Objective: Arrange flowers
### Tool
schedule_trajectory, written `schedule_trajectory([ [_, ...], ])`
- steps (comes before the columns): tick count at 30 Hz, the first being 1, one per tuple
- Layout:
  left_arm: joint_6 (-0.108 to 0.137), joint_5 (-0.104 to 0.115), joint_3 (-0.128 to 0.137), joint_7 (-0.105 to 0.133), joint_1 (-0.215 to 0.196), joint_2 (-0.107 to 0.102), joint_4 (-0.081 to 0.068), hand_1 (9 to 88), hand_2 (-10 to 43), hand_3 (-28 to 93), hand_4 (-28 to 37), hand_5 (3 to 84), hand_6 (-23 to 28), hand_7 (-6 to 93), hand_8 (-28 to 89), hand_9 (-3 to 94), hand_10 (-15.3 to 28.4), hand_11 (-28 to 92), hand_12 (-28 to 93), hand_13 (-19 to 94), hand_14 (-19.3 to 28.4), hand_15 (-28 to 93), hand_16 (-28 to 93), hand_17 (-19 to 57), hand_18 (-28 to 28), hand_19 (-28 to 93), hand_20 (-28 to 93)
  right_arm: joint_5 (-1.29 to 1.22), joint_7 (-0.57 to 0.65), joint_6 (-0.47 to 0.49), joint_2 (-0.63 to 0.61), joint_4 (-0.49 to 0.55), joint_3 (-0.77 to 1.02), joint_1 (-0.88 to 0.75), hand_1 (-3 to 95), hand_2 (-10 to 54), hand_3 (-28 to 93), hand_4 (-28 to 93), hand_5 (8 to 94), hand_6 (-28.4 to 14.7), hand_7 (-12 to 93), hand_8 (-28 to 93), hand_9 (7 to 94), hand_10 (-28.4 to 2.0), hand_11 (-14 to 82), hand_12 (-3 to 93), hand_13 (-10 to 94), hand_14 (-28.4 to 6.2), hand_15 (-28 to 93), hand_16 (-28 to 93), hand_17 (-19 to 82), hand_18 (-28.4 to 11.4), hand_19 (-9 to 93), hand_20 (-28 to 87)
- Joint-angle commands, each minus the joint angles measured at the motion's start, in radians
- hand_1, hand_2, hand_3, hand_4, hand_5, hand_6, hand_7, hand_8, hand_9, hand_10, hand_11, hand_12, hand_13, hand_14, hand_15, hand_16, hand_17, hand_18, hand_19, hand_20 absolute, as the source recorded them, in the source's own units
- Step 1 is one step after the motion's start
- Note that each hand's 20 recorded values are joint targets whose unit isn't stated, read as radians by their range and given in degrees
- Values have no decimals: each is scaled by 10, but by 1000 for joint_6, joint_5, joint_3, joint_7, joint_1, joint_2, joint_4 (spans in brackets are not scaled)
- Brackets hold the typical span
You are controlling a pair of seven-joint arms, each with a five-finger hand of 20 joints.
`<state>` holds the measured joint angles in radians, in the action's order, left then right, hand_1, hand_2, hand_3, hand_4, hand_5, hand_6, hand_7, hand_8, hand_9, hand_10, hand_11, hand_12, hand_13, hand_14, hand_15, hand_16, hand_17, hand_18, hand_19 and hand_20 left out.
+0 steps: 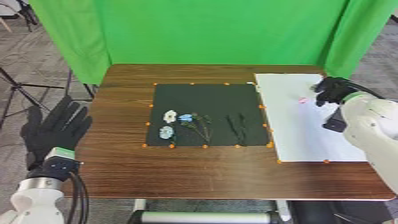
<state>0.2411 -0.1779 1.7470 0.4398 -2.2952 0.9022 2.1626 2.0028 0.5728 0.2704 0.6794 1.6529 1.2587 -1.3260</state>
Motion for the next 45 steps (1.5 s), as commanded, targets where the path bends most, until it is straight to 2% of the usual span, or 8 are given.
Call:
schedule_trajectory([
  [1, 3, 4, -13, 3, 2, -5, 6, 239, 110, 685, -283, 335, 64, 159, -101, 262, 133, 202, 91, 163, 131, 290, -79, -30, 113, 234, 83, 13, -32, 2, -1, -35, -18, 38, 450, -95, 850, -283, 398, -25, 261, -168, 421, -107, 131, 123, 444, -124, 415, 121, 223, -206, 640, 226],
  [17, 7, 7, -35, -4, 26, -2, -1, 241, 111, 684, -283, 335, 65, 159, -102, 261, 132, 203, 87, 163, 130, 289, -82, -30, 113, 233, 84, 23, 13, 98, 101, -245, -273, 318, 440, -95, 836, -283, 388, -28, 246, -164, 408, -115, 141, 109, 463, -123, 441, 126, 231, -212, 659, 239],
  [21, 1, 4, -30, -12, 24, 3, -1, 241, 111, 684, -283, 335, 65, 159, -102, 261, 131, 203, 87, 162, 130, 290, -81, -30, 112, 234, 84, -4, 38, 160, 123, -295, -288, 338, 432, -95, 831, -283, 381, -33, 240, -163, 392, -121, 141, 108, 461, -125, 447, 127, 235, -214, 676, 245],
  [28, 6, 8, -25, -24, 20, 9, 0, 242, 112, 682, -283, 335, 66, 159, -103, 262, 132, 202, 87, 162, 130, 291, -82, -30, 112, 235, 84, 1, 43, 147, 123, -312, -300, 311, 439, -95, 825, -283, 391, -36, 241, -158, 389, -131, 142, 103, 465, -129, 464, 122, 266, -220, 745, 270],
  [32, 3, 0, -23, -34, 21, 9, 0, 242, 112, 683, -283, 335, 65, 159, -102, 262, 132, 203, 87, 161, 130, 290, -82, -30, 112, 234, 83, 34, 22, 49, 115, -281, -312, 271, 464, -95, 813, -282, 452, -31, 260, -162, 488, -131, 176, 119, 534, -112, 499, 131, 288, -215, 774, 278],
  [36, 3, -4, -18, -39, 20, 11, 1, 242, 112, 683, -283, 335, 65, 159, -102, 262, 132, 203, 87, 161, 131, 291, -82, -31, 113, 236, 84, 77, -6, -18, 115, -265, -339, 251, 509, -95, 733, -283, 553, -5, 308, -172, 639, -111, 230, 166, 620, -80, 492, 290, 313, -213, 801, 309],
  [40, -4, -5, -17, -56, 26, 19, -5, 243, 113, 683, -283, 335, 65, 159, -102, 262, 132, 202, 87, 161, 131, 292, -82, -32, 114, 238, 84, 87, -12, 30, 116, -248, -333, 240, 589, -95, 640, -282, 682, 17, 384, -39, 832, -75, 97, 371, 697, -63, 479, 379, 343, -213, 815, 352],
  [45, -2, -3, -11, -56, 11, 19, 0, 242, 113, 684, -283, 335, 65, 159, -102, 261, 132, 203, 87, 161, 130, 291, -82, -33, 114, 239, 83, 119, -4, -53, 99, -172, -290, 186, 622, -95, 641, -282, 772, 18, 357, 2, 908, -71, 94, 419, 737, -53, 474, 417, 367, -216, 834, 380],
])
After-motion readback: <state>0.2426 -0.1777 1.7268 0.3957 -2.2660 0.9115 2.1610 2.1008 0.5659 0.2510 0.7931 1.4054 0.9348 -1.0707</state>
